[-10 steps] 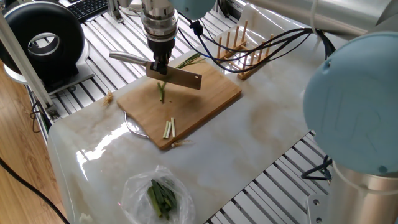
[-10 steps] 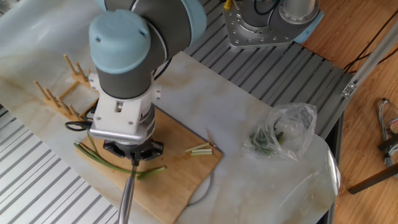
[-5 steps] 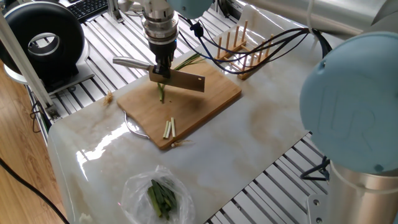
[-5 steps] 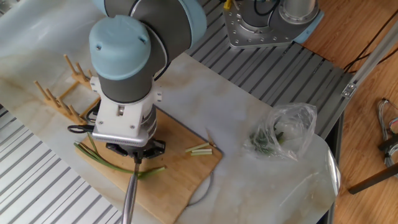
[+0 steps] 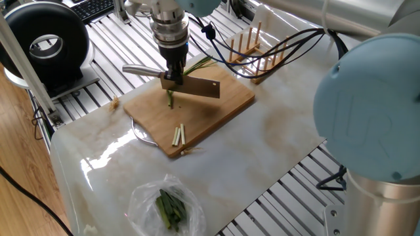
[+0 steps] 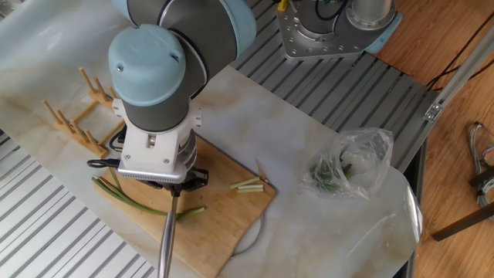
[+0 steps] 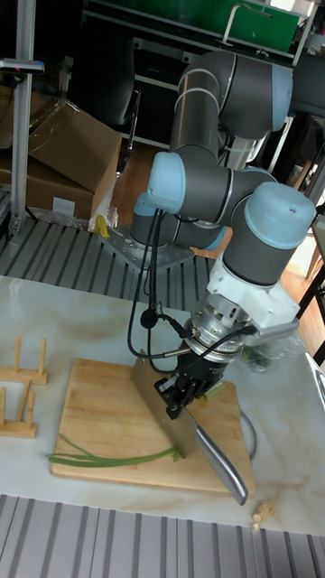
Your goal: Chop the green garlic
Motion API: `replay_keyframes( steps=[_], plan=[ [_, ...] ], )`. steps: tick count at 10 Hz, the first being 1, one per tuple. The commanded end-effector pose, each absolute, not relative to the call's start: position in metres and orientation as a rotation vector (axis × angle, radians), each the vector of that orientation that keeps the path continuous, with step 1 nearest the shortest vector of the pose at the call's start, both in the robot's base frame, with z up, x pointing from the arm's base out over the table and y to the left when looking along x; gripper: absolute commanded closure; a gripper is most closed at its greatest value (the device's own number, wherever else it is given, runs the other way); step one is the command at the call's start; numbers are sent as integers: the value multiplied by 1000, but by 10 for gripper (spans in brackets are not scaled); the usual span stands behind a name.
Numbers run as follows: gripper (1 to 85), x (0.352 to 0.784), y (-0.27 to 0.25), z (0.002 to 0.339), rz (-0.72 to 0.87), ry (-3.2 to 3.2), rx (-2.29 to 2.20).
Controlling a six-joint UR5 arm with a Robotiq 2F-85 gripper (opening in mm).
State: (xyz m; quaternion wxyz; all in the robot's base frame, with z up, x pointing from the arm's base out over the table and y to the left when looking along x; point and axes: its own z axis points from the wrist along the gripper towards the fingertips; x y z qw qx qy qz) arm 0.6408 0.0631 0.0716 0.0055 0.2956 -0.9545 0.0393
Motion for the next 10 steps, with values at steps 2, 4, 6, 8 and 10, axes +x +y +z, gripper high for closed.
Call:
replay_keyframes(
  steps=[2, 4, 6, 8, 10],
  plan=[
    [843, 632, 66, 70, 96, -2964, 906],
    [843, 628, 68, 70, 81, -2954, 908],
    [843, 622, 73, 71, 50, -2935, 908],
    [843, 615, 78, 74, 23, -2914, 909],
    [843, 608, 85, 75, -1, -2903, 896]
  ],
)
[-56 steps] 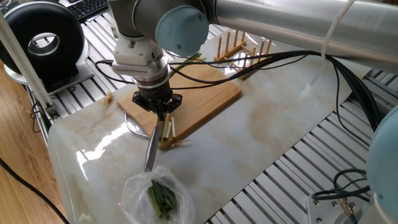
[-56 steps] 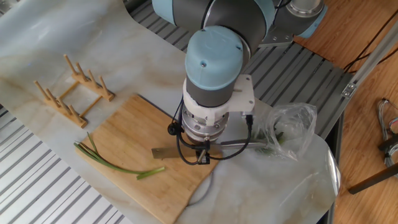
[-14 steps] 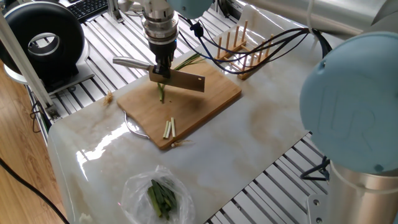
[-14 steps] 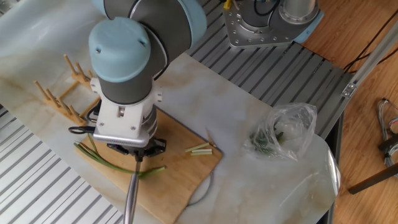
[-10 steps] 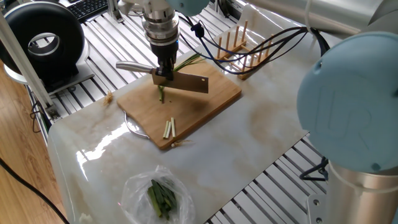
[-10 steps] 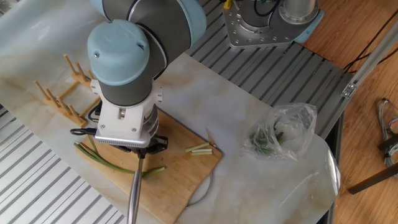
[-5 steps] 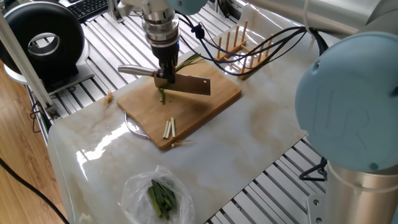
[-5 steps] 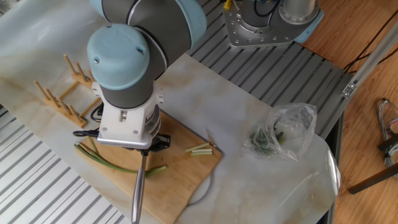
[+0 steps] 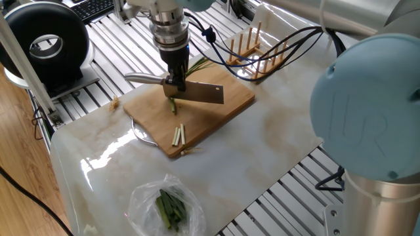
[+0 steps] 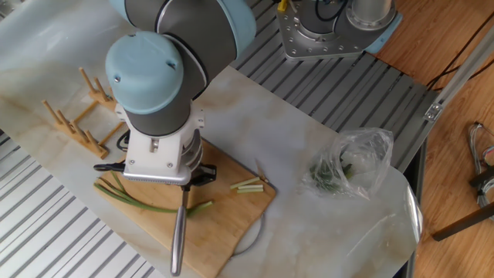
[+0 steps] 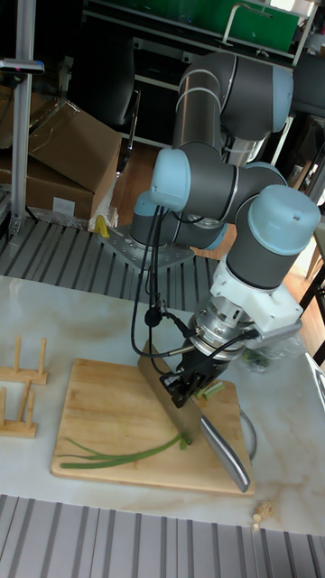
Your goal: Chop the green garlic
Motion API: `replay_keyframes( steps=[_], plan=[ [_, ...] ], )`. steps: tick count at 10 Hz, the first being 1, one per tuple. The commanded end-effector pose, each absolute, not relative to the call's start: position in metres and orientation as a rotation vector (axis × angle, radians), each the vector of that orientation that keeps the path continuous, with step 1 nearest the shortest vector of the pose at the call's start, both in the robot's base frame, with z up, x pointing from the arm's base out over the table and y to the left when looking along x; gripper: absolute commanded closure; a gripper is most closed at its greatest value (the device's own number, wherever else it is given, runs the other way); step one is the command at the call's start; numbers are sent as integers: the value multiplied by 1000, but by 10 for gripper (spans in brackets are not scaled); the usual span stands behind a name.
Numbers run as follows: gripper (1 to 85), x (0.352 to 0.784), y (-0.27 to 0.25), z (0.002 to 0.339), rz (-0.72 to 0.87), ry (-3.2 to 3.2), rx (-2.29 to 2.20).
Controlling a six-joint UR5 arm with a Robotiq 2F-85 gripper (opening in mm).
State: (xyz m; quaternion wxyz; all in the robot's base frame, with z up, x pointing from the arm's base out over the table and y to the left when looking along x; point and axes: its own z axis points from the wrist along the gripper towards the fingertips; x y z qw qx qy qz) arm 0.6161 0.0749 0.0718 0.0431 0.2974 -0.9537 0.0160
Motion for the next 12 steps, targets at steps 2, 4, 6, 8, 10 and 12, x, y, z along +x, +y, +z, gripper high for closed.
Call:
replay_keyframes(
  steps=[2, 4, 6, 8, 10, 12],
  plan=[
    [843, 604, 90, 76, -18, -2902, 874],
    [843, 600, 95, 75, -37, -2902, 848],
    [843, 594, 103, 75, -59, -2896, 830],
    [843, 590, 108, 76, -52, -2898, 816],
    [843, 593, 104, 81, -34, -2902, 826],
    [843, 602, 100, 85, -50, -2920, 830]
  ],
)
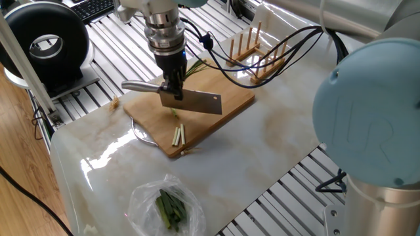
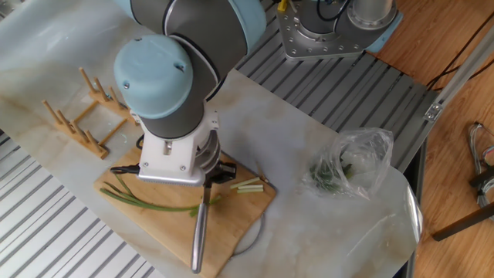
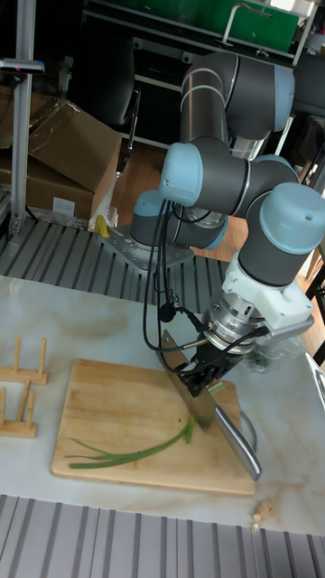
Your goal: Chop the green garlic
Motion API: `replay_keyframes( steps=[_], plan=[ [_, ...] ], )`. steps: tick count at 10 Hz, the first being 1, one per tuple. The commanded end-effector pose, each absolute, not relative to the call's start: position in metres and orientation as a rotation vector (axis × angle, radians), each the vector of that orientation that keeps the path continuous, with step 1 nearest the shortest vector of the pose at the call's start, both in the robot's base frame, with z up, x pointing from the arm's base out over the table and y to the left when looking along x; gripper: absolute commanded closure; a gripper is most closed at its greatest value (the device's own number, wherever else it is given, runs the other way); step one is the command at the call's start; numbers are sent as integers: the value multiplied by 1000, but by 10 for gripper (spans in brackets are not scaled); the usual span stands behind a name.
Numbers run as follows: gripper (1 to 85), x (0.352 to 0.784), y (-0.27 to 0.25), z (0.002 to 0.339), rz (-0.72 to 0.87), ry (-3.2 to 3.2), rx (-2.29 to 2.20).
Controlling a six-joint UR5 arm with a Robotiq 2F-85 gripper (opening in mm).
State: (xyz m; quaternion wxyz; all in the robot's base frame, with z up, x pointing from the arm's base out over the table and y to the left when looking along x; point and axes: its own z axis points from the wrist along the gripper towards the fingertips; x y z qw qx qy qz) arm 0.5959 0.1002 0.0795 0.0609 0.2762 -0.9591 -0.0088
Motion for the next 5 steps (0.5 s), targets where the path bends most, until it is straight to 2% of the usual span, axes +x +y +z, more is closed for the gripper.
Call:
replay_keyframes(
  steps=[1, 3, 5],
  plan=[
    [843, 617, 92, 86, -7, -2956, 865],
    [843, 628, 79, 86, 82, -2981, 870],
    [843, 634, 77, 83, 55, -2994, 869]
  ],
)
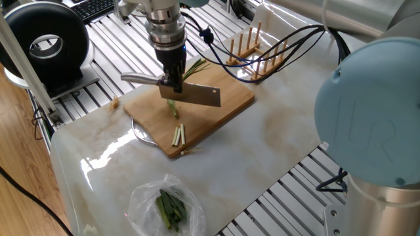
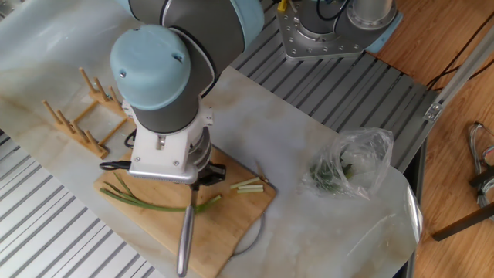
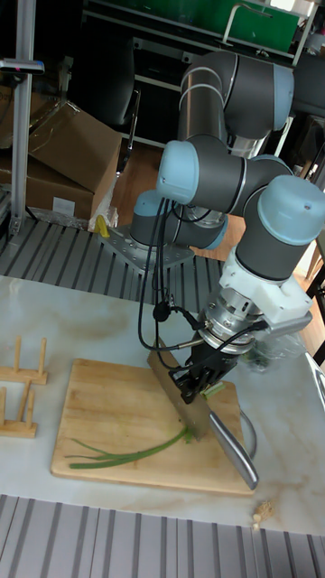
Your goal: Chop the green garlic
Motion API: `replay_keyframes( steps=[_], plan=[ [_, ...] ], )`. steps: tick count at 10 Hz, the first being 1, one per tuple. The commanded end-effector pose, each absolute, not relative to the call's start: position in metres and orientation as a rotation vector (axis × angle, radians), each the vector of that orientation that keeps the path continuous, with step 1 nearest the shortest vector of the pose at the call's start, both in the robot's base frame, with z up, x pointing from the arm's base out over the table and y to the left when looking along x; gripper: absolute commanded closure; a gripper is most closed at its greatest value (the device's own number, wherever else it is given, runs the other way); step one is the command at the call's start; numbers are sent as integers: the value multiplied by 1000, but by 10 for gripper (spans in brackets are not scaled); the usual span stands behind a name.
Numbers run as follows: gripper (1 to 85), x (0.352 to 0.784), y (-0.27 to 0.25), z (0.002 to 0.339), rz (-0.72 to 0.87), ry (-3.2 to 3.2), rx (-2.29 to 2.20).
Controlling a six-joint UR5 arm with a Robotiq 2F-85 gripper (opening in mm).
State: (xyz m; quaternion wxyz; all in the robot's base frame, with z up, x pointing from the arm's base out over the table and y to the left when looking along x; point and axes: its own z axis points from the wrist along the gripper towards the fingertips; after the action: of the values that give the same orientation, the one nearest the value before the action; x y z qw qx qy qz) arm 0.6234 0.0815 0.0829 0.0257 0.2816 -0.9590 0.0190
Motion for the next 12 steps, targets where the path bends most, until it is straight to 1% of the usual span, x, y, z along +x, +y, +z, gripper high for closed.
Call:
replay_keyframes(
  steps=[1, 2, 5, 7, 12],
  plan=[
    [843, 640, 71, 80, 77, -2999, 881],
    [843, 647, 64, 79, 117, -3001, 918],
    [843, 653, 60, 80, 114, -3009, 942],
    [843, 658, 56, 74, 136, -3013, 949],
    [843, 651, 59, 68, 141, -2976, 981]
  ],
)
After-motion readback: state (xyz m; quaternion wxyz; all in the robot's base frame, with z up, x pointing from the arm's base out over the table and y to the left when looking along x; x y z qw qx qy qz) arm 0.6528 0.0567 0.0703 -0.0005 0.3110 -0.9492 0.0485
